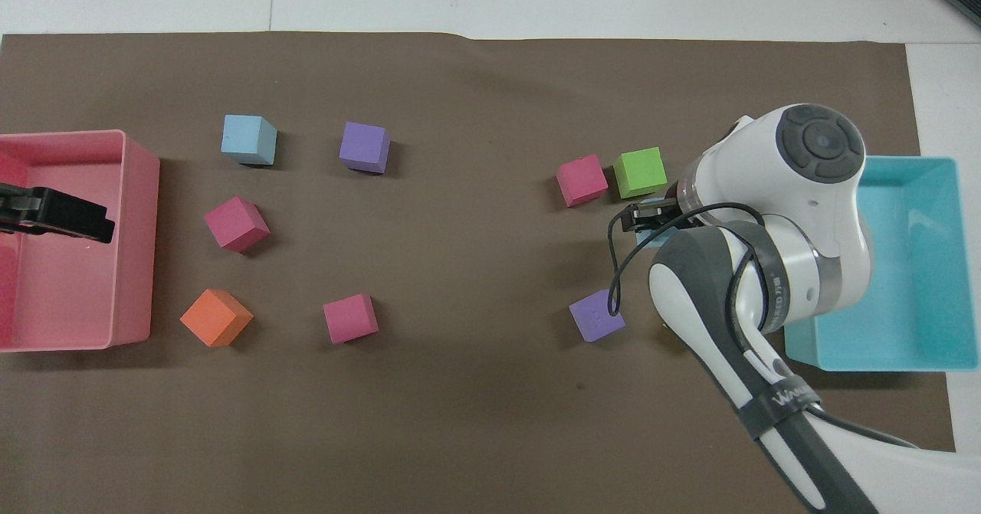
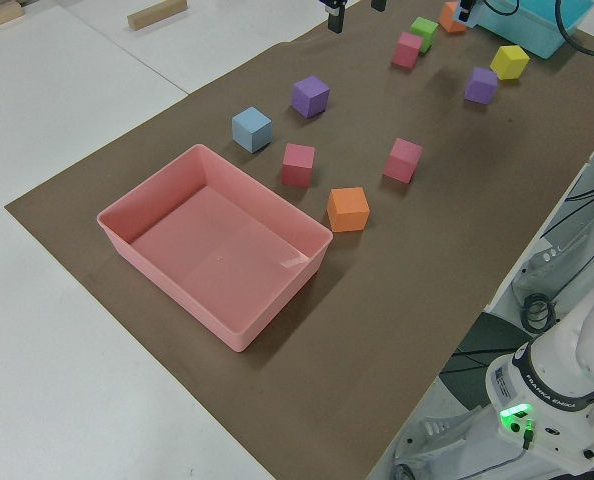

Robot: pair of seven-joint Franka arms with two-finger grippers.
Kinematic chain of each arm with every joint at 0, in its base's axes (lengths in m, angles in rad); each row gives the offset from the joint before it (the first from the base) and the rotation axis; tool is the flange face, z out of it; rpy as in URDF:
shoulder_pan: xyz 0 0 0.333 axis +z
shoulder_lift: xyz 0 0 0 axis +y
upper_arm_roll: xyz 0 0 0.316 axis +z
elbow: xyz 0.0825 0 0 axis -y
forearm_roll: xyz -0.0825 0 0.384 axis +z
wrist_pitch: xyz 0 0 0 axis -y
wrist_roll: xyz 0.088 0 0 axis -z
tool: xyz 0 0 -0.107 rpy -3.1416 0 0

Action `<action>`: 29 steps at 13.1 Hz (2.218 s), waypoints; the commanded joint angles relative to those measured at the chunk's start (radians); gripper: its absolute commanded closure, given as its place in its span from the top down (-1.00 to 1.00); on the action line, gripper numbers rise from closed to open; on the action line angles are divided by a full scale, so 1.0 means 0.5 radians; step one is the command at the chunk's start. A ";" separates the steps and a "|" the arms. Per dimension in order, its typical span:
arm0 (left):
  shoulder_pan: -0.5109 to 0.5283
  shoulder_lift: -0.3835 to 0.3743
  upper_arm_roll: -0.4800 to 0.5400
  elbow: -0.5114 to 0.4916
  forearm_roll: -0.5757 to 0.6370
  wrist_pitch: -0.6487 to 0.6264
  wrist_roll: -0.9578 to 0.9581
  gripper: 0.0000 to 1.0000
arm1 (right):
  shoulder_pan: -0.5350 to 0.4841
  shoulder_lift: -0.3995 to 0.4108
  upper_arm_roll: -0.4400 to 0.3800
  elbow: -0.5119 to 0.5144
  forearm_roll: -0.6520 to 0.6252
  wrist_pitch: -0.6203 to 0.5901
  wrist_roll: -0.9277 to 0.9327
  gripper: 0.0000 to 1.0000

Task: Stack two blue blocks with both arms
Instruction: 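Grasp the blue cube with the right gripper and lift it, then carry the blue cube with the right gripper toward the table center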

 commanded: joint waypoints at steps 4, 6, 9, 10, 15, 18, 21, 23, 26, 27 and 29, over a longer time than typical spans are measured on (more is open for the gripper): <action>0.016 -0.046 -0.005 -0.055 -0.023 0.024 -0.011 1.00 | 0.253 0.292 0.002 0.439 -0.030 -0.198 0.316 -1.00; 0.016 -0.046 -0.005 -0.055 -0.023 0.021 -0.011 1.00 | 0.345 0.473 0.002 0.669 -0.036 -0.269 0.565 -1.00; 0.016 -0.046 -0.005 -0.055 -0.023 0.024 -0.011 1.00 | 0.498 0.664 0.005 0.847 -0.027 -0.257 0.807 -1.00; 0.016 -0.046 -0.005 -0.055 -0.023 0.021 -0.011 1.00 | 0.535 0.704 0.005 0.860 -0.024 -0.233 0.860 -1.00; 0.016 -0.046 -0.005 -0.055 -0.023 0.024 -0.011 1.00 | 0.683 0.863 0.005 0.848 -0.018 0.009 0.894 -1.00; 0.016 -0.049 -0.005 -0.058 -0.023 0.024 -0.011 1.00 | 0.698 0.870 0.009 0.808 -0.011 0.113 0.903 -1.00; 0.016 -0.046 -0.005 -0.058 -0.023 0.024 -0.011 1.00 | 0.760 0.894 0.021 0.732 -0.014 0.181 0.885 -1.00; 0.016 -0.046 -0.005 -0.058 -0.023 0.024 -0.011 1.00 | 0.751 0.891 0.021 0.682 -0.018 0.185 0.885 -1.00; 0.016 -0.046 -0.005 -0.058 -0.023 0.024 -0.011 1.00 | 0.754 0.879 0.021 0.639 -0.018 0.178 0.891 -1.00; 0.016 -0.049 -0.005 -0.055 -0.023 0.012 -0.011 1.00 | 0.754 0.879 0.018 0.639 -0.024 0.169 0.891 -1.00; 0.044 -0.049 -0.001 -0.058 -0.023 0.015 -0.011 1.00 | 0.738 0.879 0.018 0.636 -0.024 0.169 0.894 -1.00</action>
